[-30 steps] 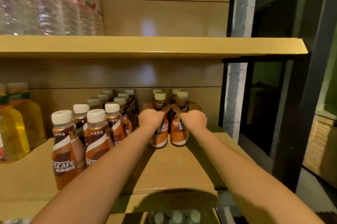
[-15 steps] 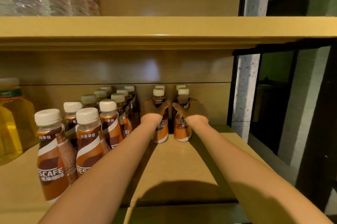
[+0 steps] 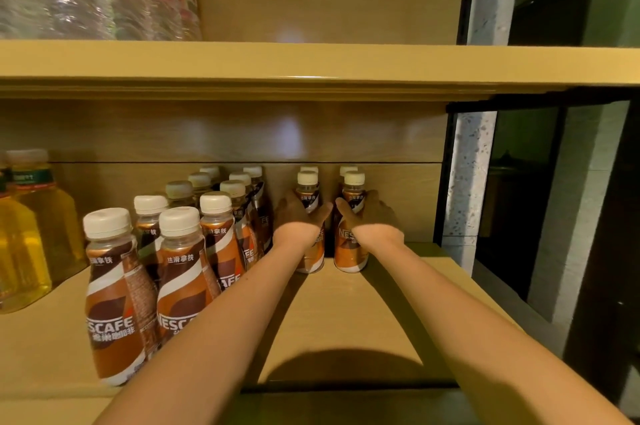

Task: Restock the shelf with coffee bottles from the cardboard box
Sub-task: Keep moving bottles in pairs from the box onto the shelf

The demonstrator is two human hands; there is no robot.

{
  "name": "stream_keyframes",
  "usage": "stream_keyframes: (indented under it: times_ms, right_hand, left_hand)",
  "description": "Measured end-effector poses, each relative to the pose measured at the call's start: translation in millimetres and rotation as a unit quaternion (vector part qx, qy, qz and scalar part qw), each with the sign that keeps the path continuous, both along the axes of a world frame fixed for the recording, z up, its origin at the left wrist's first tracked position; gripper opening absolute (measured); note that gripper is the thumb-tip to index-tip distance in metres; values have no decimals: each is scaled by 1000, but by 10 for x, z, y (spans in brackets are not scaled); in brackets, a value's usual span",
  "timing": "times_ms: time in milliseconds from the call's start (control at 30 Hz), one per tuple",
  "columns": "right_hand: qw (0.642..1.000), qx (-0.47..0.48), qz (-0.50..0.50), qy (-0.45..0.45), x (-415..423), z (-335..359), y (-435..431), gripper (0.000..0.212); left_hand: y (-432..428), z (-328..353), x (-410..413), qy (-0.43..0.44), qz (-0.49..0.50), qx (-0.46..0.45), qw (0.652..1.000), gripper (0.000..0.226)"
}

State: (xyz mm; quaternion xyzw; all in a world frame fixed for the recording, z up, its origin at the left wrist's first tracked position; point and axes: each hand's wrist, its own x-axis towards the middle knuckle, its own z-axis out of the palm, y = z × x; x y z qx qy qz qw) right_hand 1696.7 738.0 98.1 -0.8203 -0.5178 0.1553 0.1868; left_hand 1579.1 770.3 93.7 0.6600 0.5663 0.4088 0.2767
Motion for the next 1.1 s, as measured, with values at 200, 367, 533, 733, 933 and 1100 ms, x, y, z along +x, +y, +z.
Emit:
stream_keyframes:
  times_ms: [200,367,533,733,933,1100]
  right_hand:
    - [991,113,10,-77,81,49,-266,54]
    - [957,229,26,-178,24,116,-793,54]
    - [942,281,75,-169,-93,-47,-1217,68]
    - [930,285,138,-189,-420,-426,-1858,61]
    - [928,240,164,-234,-838,-798,-2481,70]
    - [939,195,166,-228,-1197,-1198,-2776,67]
  left_hand:
    - [-303,15,-204,186,14,32,982,43]
    - [-710,-17,-369,209,34,143,967,48]
    - [-1236,-152,-577,153,-56,131,978,81]
    - [-1888,-393,-1038,219,-95,164,957,80]
    - [-2440,-800,-1523,273,-123,195,934,78]
    - [-2647,-1265,-1991,326,-123,150,925,76]
